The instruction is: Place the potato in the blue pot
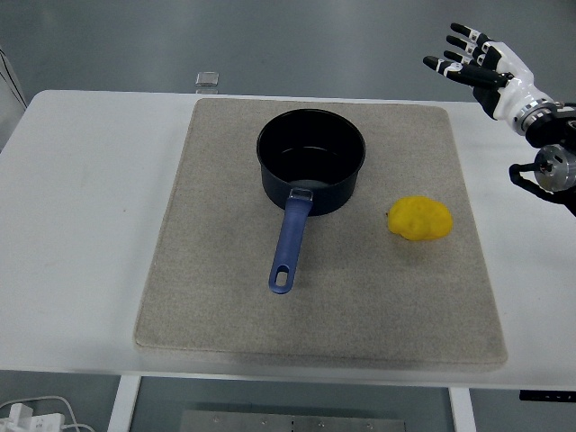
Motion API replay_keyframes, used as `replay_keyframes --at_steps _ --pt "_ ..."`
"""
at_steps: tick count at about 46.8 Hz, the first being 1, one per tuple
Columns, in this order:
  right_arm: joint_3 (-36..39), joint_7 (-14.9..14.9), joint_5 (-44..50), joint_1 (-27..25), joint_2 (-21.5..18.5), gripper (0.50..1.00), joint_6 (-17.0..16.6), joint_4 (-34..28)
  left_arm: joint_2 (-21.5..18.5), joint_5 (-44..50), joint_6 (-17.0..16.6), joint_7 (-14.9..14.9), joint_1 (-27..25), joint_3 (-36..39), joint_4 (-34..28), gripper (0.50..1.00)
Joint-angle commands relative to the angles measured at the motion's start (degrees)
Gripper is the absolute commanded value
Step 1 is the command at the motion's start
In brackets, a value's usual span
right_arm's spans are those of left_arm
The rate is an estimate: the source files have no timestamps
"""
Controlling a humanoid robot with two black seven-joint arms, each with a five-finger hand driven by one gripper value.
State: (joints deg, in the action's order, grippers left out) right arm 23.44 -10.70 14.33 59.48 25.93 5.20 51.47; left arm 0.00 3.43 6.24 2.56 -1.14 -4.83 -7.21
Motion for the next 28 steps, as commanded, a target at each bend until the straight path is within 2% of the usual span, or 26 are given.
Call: replay_keyframes --at_steps 1,12,19,28 --pt "-3.0 -0.2 4.3 0.0 2.8 0.942 0.1 3.6 0.0 0.0 0.0 0.0 0.0 0.0 0.0 1.000" --pt "-11.7 -4.2 18.4 -0.4 13.0 0.942 0.0 14.3 0.0 0.0 0.0 0.0 0.0 0.0 0.0 1.000" --pt "-14.6 -6.3 23.8 -0.8 18.4 0.942 -0.2 19.0 0.0 0.0 0.0 0.0 0.0 0.0 0.0 1.000" --pt "-17.3 -6.7 28.4 -0.8 25.3 0.942 -0.5 28.9 0.0 0.0 0.0 0.0 0.0 0.0 0.0 1.000"
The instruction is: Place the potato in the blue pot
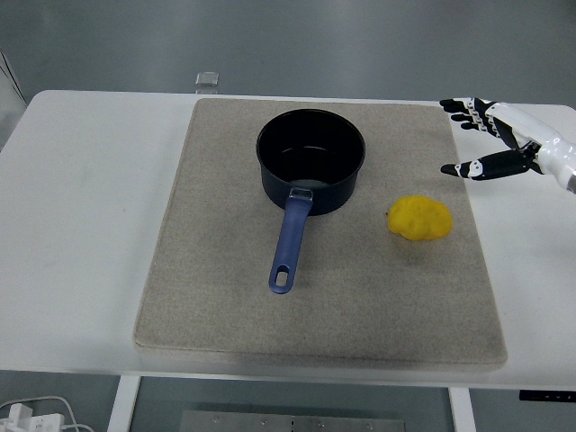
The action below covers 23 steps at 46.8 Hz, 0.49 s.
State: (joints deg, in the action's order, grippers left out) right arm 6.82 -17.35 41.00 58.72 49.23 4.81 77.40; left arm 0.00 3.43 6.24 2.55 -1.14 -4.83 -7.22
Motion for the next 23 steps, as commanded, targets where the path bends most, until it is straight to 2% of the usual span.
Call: replay_keyframes --at_steps 1,12,23 --pt "-0.9 -0.1 2.2 0.0 2.4 0.942 -0.2 3.6 0.0 0.0 0.0 0.0 0.0 0.0 0.0 1.000" --pt "-3.2 -0.1 3.7 -1.8 1.8 0.942 0.4 4.5 0.0 0.0 0.0 0.0 0.0 0.0 0.0 1.000" --pt "-3.6 0.0 8.6 -4.7 -2.8 0.942 2.4 1.1 0.0 0.0 0.0 0.0 0.0 0.0 0.0 1.000"
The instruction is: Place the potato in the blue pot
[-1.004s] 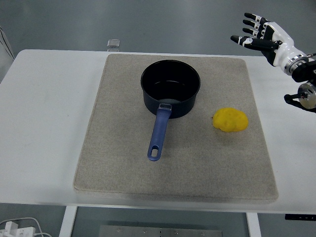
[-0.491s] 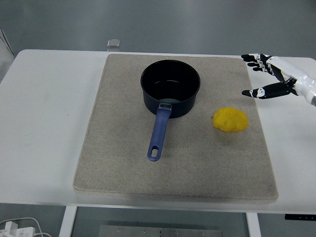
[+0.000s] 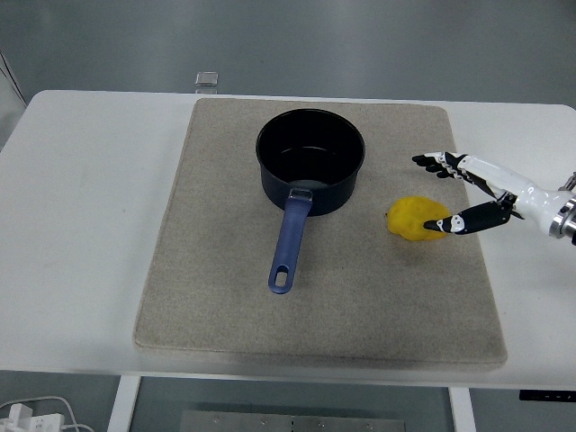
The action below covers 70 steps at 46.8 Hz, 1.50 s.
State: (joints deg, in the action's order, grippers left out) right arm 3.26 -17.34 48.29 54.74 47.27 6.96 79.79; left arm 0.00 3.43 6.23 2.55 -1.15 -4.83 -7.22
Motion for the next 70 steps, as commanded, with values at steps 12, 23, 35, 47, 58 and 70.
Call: replay_keyframes --at_steps 12,23,35,47,58,70 --pt "0.0 0.3 1.5 -1.7 -2.2 0.942 -0.2 -4.3 0.0 0.0 0.0 0.0 0.0 0.0 0.0 1.000" --pt "-0.2 0.1 1.8 -2.4 -3.4 0.926 1.3 -4.7 0.0 0.0 0.0 0.0 0.0 0.0 0.0 1.000" --pt "-0.3 0.0 3.7 -2.5 -5.3 0.705 1.2 -6.4 0.0 0.0 0.0 0.0 0.0 0.0 0.0 1.000" --pt "-1.0 -0.1 6.3 -2.4 -6.7 0.500 0.8 -7.7 0.0 0.0 0.0 0.0 0.0 0.0 0.0 1.000" --pt "-1.1 -0.9 6.0 -2.3 -6.8 0.500 0.9 -8.0 0.0 0.0 0.0 0.0 0.0 0.0 0.0 1.000" --pt "-0.9 -0.9 5.7 -2.0 -6.8 0.500 0.9 -8.0 0.0 0.0 0.0 0.0 0.0 0.0 0.0 1.000"
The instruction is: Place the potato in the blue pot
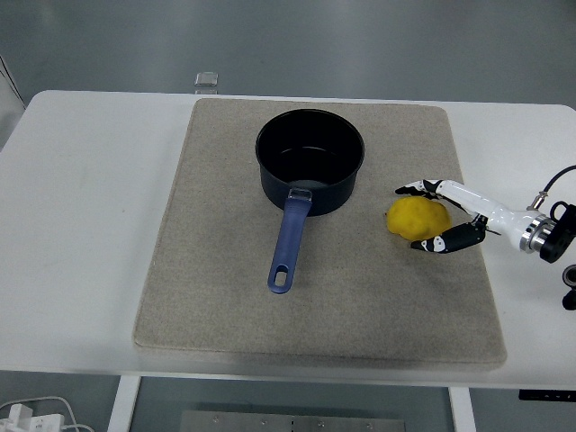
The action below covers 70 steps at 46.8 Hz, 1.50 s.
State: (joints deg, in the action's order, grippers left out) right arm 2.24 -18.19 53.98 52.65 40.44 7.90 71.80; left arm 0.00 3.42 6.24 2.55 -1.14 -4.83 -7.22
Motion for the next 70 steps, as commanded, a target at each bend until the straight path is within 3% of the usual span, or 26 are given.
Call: replay_keyframes --at_steps 1,37,46,63,70 --pt "0.1 0.0 0.0 0.1 0.0 0.500 -0.1 0.0 0.0 0.0 0.0 0.0 0.0 0.0 0.0 1.000" --pt "0.9 0.0 -0.4 0.3 0.4 0.500 -0.1 0.1 0.0 0.0 0.0 0.0 0.0 0.0 0.0 1.000" --pt "1.2 -0.1 -0.6 3.9 2.2 0.500 -0.6 0.1 0.0 0.0 0.0 0.0 0.0 0.0 0.0 1.000" --pt "1.2 -0.1 -8.4 15.5 7.5 0.500 -6.0 -0.1 0.0 0.0 0.0 0.0 0.0 0.0 0.0 1.000" --pt "1.3 0.2 -8.5 16.3 7.4 0.500 -6.1 -0.1 0.0 0.0 0.0 0.0 0.0 0.0 -0.1 1.000"
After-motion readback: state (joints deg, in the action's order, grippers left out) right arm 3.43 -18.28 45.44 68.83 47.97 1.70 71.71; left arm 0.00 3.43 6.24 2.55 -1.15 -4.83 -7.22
